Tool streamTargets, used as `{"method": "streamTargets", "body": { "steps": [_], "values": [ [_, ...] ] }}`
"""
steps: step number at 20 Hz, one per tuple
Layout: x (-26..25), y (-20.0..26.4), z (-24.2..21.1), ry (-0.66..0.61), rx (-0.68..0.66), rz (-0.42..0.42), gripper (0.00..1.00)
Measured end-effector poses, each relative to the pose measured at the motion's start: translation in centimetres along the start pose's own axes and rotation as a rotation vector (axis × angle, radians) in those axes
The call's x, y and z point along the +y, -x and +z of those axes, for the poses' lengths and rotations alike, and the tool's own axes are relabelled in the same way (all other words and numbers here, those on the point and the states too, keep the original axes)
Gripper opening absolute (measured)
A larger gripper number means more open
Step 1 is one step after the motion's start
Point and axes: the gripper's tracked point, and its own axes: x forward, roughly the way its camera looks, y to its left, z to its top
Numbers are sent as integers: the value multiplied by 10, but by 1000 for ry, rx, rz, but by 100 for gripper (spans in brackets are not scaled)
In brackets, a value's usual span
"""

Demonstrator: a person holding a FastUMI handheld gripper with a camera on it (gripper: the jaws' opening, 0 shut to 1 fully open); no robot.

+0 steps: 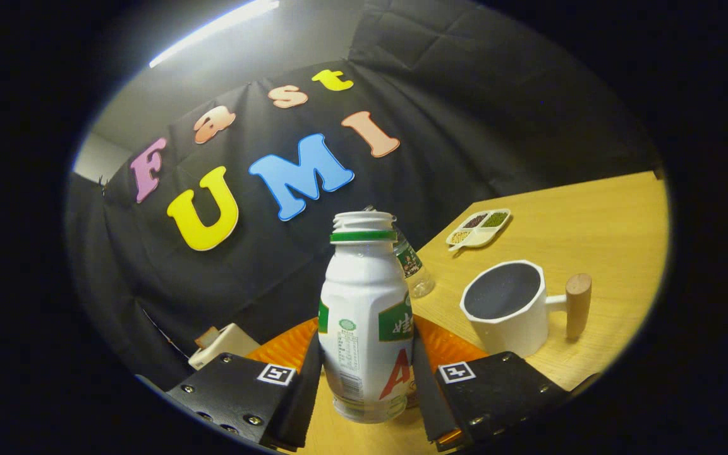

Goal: Take the bottle from table, then pour the juice into the cup, finally place the bottle on the coaster

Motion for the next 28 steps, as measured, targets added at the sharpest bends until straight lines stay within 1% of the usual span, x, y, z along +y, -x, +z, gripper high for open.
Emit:
{"method": "streamTargets", "body": {
  "steps": [2, 5, 8, 11, 13, 16, 19, 23, 28],
  "values": [
    [-1, 0, -2, 93, -2, -19, 67],
    [0, 1, 0, 274, -17, -50, 68],
    [15, -6, -5, 453, -5, -13, 67],
    [26, -18, -6, 604, -28, 14, 67],
    [32, -27, -14, 623, -37, 59, 67],
    [29, -41, -22, 578, -26, 90, 67],
    [26, -45, -22, 559, -38, 102, 67],
    [26, -52, -27, 598, -36, 115, 67],
    [23, -61, -46, 624, 1, 135, 68]
  ]
}}
